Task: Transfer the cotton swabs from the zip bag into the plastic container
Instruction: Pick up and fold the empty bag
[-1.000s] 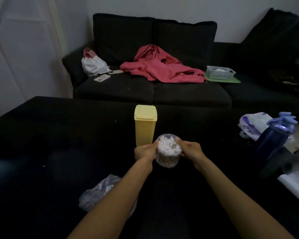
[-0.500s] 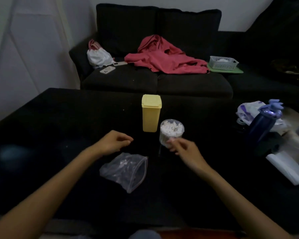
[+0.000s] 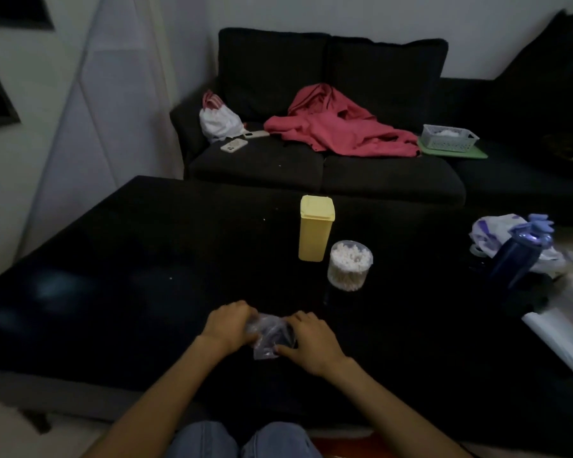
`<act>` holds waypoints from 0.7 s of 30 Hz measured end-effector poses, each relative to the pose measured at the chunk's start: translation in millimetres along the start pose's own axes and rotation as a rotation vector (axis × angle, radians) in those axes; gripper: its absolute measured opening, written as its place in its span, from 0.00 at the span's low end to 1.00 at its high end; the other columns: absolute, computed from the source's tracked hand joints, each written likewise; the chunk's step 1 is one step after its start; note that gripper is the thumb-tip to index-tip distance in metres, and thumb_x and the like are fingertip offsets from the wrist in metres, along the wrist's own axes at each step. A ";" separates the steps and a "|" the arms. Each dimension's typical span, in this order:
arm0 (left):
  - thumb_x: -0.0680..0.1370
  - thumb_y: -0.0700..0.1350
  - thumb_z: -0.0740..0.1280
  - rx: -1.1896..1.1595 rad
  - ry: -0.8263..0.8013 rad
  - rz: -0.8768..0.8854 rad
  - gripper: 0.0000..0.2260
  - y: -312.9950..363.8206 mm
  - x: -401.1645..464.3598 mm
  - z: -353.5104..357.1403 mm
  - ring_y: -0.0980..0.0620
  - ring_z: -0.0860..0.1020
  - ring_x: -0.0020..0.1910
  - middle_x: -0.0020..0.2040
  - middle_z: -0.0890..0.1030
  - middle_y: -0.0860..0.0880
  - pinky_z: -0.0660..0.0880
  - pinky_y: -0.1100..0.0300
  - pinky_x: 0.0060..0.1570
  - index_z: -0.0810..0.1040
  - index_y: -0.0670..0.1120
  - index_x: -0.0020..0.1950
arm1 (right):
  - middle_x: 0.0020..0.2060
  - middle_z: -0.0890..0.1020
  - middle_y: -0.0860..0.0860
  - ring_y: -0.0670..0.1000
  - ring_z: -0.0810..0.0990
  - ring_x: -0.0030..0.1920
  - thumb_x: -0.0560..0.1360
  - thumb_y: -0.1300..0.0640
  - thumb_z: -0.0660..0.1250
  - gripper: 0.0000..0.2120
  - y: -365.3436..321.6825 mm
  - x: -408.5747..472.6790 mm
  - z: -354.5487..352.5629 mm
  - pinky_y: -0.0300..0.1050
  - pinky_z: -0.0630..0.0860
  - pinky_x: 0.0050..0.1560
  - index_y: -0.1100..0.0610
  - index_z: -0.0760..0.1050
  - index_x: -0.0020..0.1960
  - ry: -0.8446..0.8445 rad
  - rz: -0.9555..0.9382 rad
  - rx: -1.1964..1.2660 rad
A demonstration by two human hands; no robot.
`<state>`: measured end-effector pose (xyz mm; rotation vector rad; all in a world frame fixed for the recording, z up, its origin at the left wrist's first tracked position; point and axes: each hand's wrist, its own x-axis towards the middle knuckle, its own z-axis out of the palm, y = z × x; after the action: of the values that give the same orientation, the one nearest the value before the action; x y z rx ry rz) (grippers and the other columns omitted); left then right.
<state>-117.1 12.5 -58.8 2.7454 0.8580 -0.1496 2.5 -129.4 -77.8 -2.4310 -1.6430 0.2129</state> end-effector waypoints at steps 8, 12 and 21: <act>0.74 0.48 0.70 -1.023 -0.064 -0.414 0.10 20.9 21.1 -52.4 0.50 0.80 0.42 0.44 0.82 0.44 0.77 0.56 0.45 0.81 0.42 0.50 | 0.67 0.66 0.38 0.34 0.64 0.67 0.80 0.51 0.59 0.24 -9.9 5.8 -33.5 0.22 0.61 0.61 0.50 0.60 0.75 0.226 -0.016 0.817; 0.78 0.45 0.64 -1.529 -0.191 -0.368 0.11 43.0 30.8 -84.3 0.48 0.80 0.50 0.51 0.82 0.43 0.76 0.55 0.48 0.76 0.42 0.58 | 0.69 0.70 0.47 0.40 0.66 0.68 0.79 0.53 0.61 0.22 6.6 18.3 -56.3 0.33 0.63 0.66 0.53 0.64 0.73 0.467 -0.112 0.441; 0.75 0.46 0.69 -1.616 -0.084 -0.217 0.13 65.1 67.6 -114.5 0.49 0.80 0.52 0.52 0.82 0.45 0.76 0.57 0.47 0.77 0.46 0.58 | 0.57 0.78 0.42 0.37 0.76 0.56 0.78 0.55 0.64 0.21 42.1 61.7 -116.5 0.29 0.73 0.55 0.51 0.68 0.70 0.455 -0.058 0.783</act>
<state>-22.1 29.4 53.5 1.1313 0.7052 0.2805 90.1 -97.2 24.4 -1.6787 -1.1332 0.2188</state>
